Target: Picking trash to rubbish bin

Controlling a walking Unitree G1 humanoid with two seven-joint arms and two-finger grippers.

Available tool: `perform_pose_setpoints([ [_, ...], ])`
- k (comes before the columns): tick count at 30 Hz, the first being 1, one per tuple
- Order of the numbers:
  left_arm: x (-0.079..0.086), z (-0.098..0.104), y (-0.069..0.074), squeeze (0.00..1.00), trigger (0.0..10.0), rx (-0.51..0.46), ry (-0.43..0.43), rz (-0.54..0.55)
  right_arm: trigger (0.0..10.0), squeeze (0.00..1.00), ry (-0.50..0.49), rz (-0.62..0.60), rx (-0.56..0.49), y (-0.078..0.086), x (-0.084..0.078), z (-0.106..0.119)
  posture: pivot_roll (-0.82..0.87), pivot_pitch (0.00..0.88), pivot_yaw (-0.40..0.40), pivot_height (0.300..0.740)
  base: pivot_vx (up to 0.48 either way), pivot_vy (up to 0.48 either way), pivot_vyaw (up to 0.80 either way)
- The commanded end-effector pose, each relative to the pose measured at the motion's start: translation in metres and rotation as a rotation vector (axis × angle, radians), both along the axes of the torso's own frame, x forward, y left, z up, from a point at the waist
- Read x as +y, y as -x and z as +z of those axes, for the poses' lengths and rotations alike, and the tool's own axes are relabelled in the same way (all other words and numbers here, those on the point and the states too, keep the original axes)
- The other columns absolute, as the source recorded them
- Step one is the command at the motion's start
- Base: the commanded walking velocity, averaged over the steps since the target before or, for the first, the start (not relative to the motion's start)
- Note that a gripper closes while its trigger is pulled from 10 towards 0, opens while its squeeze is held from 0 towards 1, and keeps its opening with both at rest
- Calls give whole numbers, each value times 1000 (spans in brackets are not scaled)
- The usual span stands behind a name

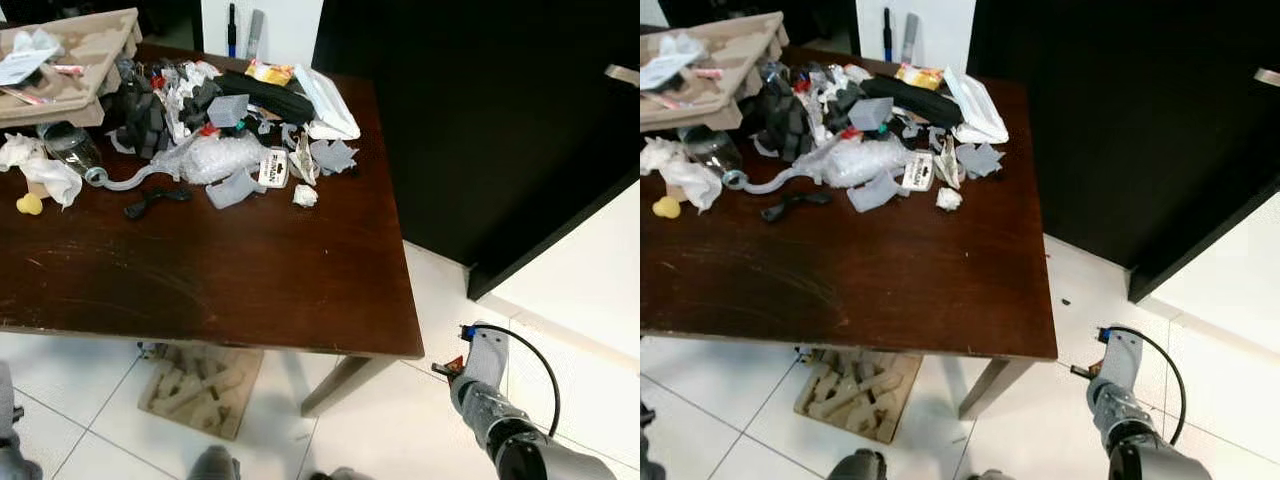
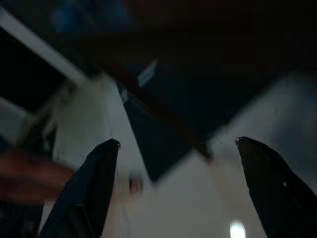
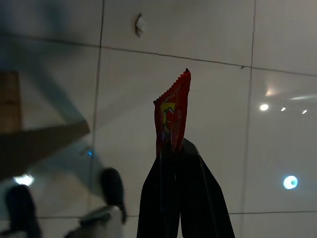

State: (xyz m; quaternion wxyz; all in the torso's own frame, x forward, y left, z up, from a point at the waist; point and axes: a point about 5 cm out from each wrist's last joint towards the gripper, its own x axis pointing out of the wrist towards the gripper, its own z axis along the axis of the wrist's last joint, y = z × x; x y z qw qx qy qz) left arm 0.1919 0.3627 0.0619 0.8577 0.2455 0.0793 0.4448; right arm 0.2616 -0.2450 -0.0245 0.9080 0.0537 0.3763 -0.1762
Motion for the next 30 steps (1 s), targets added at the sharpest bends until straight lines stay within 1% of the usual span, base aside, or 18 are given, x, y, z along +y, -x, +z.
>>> perform_pose_setpoints([
  [1,-2,25,-13,0,10000,-61,-77,-42,10000,0,6,37,81,16,4,-14,336,148,-130,740,0,0,0],
  [3,-11,59,-36,0,10000,-159,-142,-140,10000,0,22,84,121,24,8,-21,335,150,-130,740,0,0,0],
  [4,-14,68,-44,0,10000,-181,-151,-178,10000,0,25,93,131,26,9,-22,335,150,-130,740,0,0,0],
  [5,-22,85,-58,0,10000,-246,-132,-246,10000,0,37,108,150,31,10,-26,327,156,-128,740,0,0,0],
  [8,-32,100,-74,0,10000,-300,-79,-332,10000,0,33,97,160,35,10,-28,323,161,-126,740,0,0,0],
  [11,-43,126,-91,0,10000,-312,-160,-445,10000,0,37,99,174,40,9,-31,306,171,-121,740,0,0,0],
  [14,-48,143,-104,0,10000,-345,-154,-481,10000,0,43,95,183,44,6,-33,293,177,-117,740,0,0,0],
  [16,-50,148,-107,0,10000,-352,-130,-477,10000,0,49,91,189,46,3,-33,280,181,-112,740,0,0,0],
  [19,-52,148,-107,0,10000,-342,-82,-440,10000,0,53,86,194,49,0,-34,270,183,-109,740,0,0,0],
  [20,-49,136,-106,0,10000,-329,59,-368,10000,0,57,83,202,51,-2,-35,261,186,-108,740,0,0,0],
  [21,-48,131,-106,0,10000,-323,120,-343,10000,0,58,82,204,52,-3,-35,261,186,-108,740,0,0,0],
  [22,-48,131,-106,0,10000,-323,120,-343,10000,0,58,82,204,52,-3,-35,261,186,-108,740,0,0,0],
  [24,-55,92,-104,0,10000,-236,406,-313,10000,0,60,78,209,54,-4,-36,257,194,-108,740,0,0,0],
  [25,-62,75,-102,0,10000,-203,515,-317,10000,0,61,77,211,55,-5,-36,257,194,-108,740,0,0,0],
  [26,-65,64,-99,0,10000,-201,580,-304,10000,0,61,76,212,56,-6,-36,257,197,-108,740,0,0,0],
  [28,-64,57,-95,0,10000,-201,592,-289,10000,0,62,76,214,57,-6,-37,255,200,-108,740,0,0,0],
  [29,-55,56,-90,0,10000,-239,574,-269,10000,0,64,79,215,57,-7,-36,257,207,-114,740,0,0,0],
  [30,-51,58,-89,0,10000,-260,568,-266,10000,0,65,80,214,56,-7,-36,257,207,-114,740,0,0,0],
])
